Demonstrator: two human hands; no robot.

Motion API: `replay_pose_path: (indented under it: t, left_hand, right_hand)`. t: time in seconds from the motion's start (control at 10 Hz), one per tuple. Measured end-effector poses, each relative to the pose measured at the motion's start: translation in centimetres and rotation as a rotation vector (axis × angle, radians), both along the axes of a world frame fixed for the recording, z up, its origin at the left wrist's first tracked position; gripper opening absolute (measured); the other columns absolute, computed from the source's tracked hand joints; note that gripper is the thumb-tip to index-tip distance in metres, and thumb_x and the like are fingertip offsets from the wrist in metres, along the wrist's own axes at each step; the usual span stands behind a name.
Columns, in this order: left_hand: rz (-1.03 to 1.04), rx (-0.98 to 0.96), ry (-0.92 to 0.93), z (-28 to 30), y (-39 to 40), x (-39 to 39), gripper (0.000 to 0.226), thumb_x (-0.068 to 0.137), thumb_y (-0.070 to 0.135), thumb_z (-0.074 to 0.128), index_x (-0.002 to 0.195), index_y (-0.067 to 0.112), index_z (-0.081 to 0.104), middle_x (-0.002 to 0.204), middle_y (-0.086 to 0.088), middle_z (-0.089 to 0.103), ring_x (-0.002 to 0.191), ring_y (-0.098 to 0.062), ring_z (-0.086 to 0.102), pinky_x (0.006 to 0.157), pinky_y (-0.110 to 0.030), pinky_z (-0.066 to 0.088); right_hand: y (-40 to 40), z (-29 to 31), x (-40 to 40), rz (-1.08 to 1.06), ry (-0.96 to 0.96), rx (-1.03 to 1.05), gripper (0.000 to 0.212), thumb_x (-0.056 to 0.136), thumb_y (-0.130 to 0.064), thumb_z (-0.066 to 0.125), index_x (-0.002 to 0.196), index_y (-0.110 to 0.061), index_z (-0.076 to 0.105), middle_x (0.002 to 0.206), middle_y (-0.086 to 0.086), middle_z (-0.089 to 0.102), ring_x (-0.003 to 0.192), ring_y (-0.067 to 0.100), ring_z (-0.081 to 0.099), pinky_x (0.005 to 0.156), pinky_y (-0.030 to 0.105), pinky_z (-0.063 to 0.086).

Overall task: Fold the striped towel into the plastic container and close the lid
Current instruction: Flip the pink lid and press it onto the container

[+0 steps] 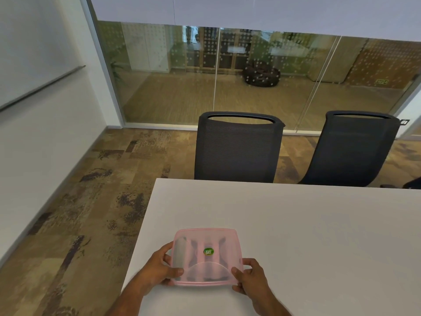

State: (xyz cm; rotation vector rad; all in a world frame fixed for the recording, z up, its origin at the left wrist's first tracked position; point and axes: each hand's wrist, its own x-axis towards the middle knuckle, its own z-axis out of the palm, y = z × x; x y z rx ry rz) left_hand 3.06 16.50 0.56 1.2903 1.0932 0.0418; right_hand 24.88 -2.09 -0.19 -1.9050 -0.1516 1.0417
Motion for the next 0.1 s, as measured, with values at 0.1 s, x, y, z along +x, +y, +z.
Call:
replay_pose_path:
  t: [0.1]
  left_hand:
    - [-0.057, 0.126, 0.068, 0.75, -0.24, 0.15, 0.106, 0.052, 0.023, 0.097, 0.142, 0.028, 0.042, 0.109, -0.012, 0.056, 0.098, -0.034, 0.064, 0.076, -0.047, 0.063]
  right_hand:
    - [0.15, 0.68, -0.11, 0.029, -0.003, -0.082, 0.036, 0.078, -0.024, 0.076, 0.108, -0.018, 0.058, 0.094, 0.013, 0.067, 0.077, 0.026, 0.065, 0.064, 0.038, 0.062]
